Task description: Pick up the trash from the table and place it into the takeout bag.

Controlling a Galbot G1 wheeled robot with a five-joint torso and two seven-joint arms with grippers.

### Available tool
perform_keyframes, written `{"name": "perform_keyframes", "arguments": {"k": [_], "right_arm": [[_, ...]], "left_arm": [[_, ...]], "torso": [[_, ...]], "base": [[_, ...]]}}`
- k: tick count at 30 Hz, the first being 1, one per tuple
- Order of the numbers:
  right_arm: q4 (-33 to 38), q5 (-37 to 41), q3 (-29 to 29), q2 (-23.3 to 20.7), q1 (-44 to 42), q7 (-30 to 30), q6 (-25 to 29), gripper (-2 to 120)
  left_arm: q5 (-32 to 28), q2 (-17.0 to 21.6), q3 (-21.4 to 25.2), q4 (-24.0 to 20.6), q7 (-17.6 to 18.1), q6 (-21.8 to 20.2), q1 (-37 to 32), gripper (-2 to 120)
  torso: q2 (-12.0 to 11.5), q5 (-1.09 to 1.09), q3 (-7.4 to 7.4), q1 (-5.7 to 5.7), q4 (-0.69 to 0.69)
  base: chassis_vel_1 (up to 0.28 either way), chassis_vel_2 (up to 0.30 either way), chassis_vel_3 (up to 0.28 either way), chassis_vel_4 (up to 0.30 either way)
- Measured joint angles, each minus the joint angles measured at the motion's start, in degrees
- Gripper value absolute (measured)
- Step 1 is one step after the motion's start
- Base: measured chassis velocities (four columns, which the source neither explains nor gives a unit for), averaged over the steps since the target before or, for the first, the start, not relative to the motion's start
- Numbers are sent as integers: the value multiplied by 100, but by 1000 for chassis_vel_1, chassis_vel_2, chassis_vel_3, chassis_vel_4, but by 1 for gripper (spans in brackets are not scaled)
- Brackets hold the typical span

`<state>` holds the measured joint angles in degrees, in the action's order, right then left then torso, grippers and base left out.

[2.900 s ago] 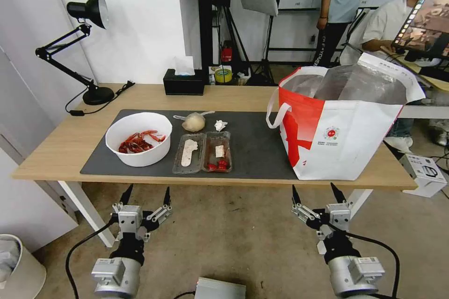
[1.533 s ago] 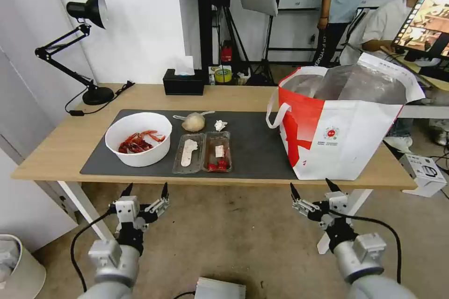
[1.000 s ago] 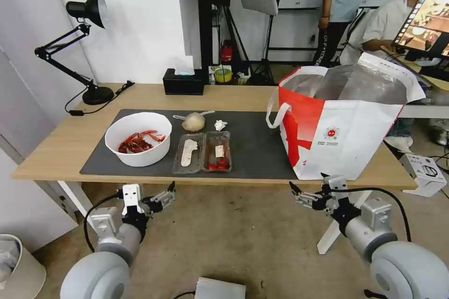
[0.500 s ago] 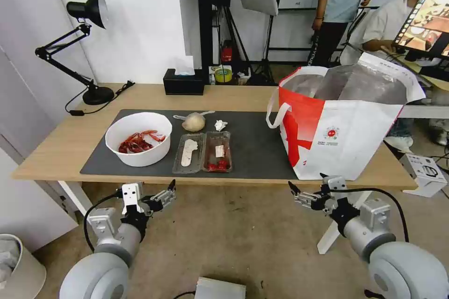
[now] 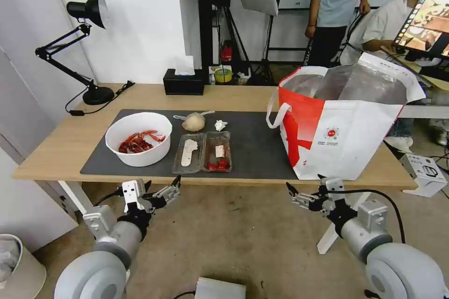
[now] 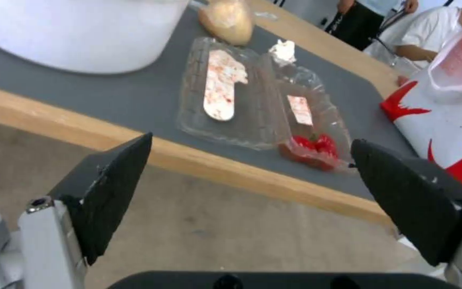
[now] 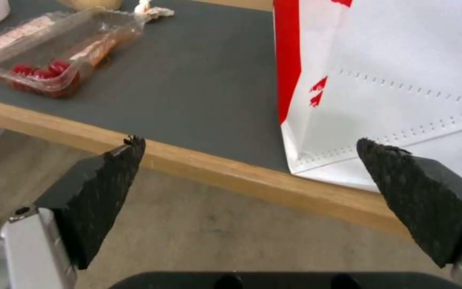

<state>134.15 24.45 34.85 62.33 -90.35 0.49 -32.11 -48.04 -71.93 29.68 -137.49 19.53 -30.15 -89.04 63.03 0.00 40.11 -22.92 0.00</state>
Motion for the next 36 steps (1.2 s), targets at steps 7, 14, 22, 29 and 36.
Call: {"name": "perform_keyframes", "arguments": {"k": [7,14,22,29,36], "right_arm": [[23,-12,-49,30,-10,1,7,100],[21,-22,-69,52,-30,5,9,100],[23,-25,-61,49,-66,13,12,100],[10,-25,-58,64,-75,35,14,100],[-34,-28,-59,84,-64,48,15,100]], "left_arm": [[-598,-56,-32,27,150,-22,58,100],[-2347,-66,19,88,400,67,361,100],[-3323,-78,-55,260,583,126,738,100],[-3656,-98,-239,556,664,119,1112,100],[-3893,-91,-401,733,863,69,1373,100]], "torso": [[0,0,0,0,0],[0,0,0,0,0],[0,0,0,0,0],[0,0,0,0,0],[0,0,0,0,0]], "base": [[0,0,0,0],[0,0,0,0],[0,0,0,0],[0,0,0,0],[0,0,0,0]]}}
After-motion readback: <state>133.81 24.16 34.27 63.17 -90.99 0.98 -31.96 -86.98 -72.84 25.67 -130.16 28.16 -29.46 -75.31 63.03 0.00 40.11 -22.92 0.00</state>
